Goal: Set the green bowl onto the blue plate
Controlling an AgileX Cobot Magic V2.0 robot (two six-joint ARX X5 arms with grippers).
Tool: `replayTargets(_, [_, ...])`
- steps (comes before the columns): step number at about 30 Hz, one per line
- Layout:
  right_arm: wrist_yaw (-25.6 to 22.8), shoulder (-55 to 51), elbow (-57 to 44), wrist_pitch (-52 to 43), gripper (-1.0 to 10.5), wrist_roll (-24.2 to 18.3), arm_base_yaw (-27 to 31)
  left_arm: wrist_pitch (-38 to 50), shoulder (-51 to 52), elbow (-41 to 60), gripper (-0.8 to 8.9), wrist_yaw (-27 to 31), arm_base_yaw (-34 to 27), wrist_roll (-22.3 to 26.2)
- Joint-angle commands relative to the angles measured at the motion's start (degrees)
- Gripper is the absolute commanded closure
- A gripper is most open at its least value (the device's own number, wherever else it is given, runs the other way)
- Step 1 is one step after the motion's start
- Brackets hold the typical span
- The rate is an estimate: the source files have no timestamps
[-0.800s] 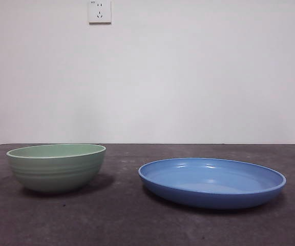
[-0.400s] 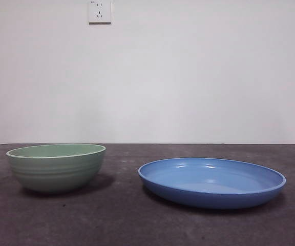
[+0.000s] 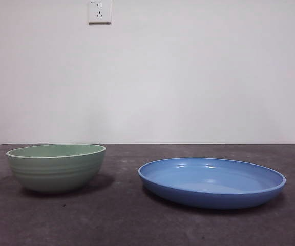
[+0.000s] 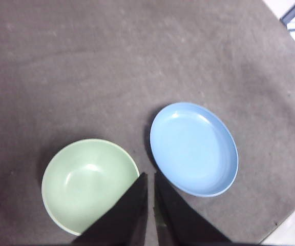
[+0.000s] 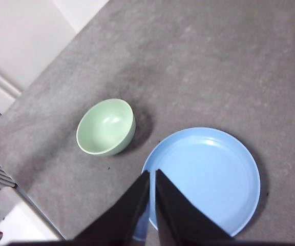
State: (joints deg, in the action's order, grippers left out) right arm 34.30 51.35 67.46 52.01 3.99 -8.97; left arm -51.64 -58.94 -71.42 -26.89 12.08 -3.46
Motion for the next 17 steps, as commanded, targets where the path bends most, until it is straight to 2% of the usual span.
replayTargets(1, [-0.07,0.79,1.22,-0.13,9.3,-1.77,-0.24,0.04,-0.94,-1.16,7.27,-0.17,0.22,1.51])
replayTargets(2, [0.0,0.98,1.22,-0.13,9.3,-1.88,-0.24,-0.02,-1.01,-1.16,6.7,-0.17,0.22,1.51])
replayTargets(4, [-0.02,1.01,1.22,-0.07,8.5,-2.12,-0.24,0.2,-1.01,-1.16,5.47,-0.17,0.22,1.51])
replayTargets(6, [-0.02,1.03,1.22,-0.07,6.8,-2.12,-0.24,0.37,-0.98,-1.16,4.01,-0.17,0.22,1.51])
replayTargets(9, [-0.02,1.03,1.22,-0.07,4.2,-2.03,-0.24,0.39,-0.98,-1.16,2.59,-0.17,0.22,1.51])
replayTargets(11, [-0.02,1.03,1.22,-0.04,3.0,-2.03,-0.24,0.42,-0.98,-1.16,2.0,-0.17,0.22,1.49])
replayTargets(12, [-0.02,1.03,1.22,-0.04,2.8,-2.01,-0.24,0.42,-1.01,-1.16,1.82,-0.17,0.22,1.49])
replayTargets(17, [0.0,1.03,1.22,-0.02,2.7,-1.86,-0.24,0.39,-1.01,-1.16,1.81,-0.17,0.22,1.49])
